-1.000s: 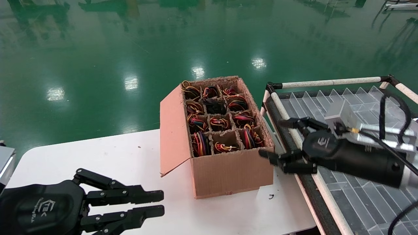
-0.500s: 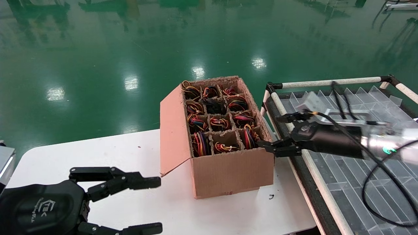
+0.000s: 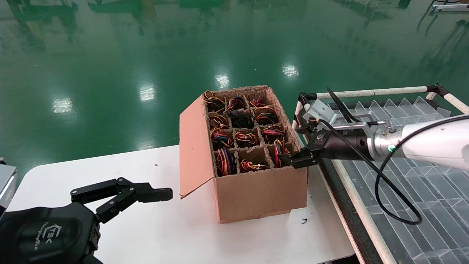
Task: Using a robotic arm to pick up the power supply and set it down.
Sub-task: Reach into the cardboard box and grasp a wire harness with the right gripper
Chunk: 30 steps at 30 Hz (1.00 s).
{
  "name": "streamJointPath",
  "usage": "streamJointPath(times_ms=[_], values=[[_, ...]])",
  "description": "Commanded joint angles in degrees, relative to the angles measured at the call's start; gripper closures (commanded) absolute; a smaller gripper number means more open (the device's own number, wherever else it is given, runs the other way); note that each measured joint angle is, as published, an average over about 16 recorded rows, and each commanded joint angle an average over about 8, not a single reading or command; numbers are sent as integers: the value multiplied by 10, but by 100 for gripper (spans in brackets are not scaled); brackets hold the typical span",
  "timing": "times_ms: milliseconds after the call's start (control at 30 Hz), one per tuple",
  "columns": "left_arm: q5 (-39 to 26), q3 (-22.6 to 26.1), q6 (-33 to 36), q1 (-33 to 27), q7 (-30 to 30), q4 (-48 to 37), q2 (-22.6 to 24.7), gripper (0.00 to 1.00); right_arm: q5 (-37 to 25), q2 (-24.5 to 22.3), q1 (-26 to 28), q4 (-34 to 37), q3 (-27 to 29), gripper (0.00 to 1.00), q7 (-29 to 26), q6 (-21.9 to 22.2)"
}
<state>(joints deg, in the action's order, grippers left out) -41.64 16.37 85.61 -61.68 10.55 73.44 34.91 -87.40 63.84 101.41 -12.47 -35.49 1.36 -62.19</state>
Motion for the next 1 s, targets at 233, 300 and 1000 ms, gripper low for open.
streamJointPath(times_ms=[233, 300, 1000], values=[[0, 0, 0, 0, 0, 0, 0, 0, -20, 47, 20, 70, -10, 100, 22, 89], [0, 0, 0, 0, 0, 0, 0, 0, -22, 57, 20, 80, -10, 100, 23, 114], [1, 1, -1, 0, -1, 0, -1, 0, 1, 84, 24, 121, 6, 28, 13, 108]])
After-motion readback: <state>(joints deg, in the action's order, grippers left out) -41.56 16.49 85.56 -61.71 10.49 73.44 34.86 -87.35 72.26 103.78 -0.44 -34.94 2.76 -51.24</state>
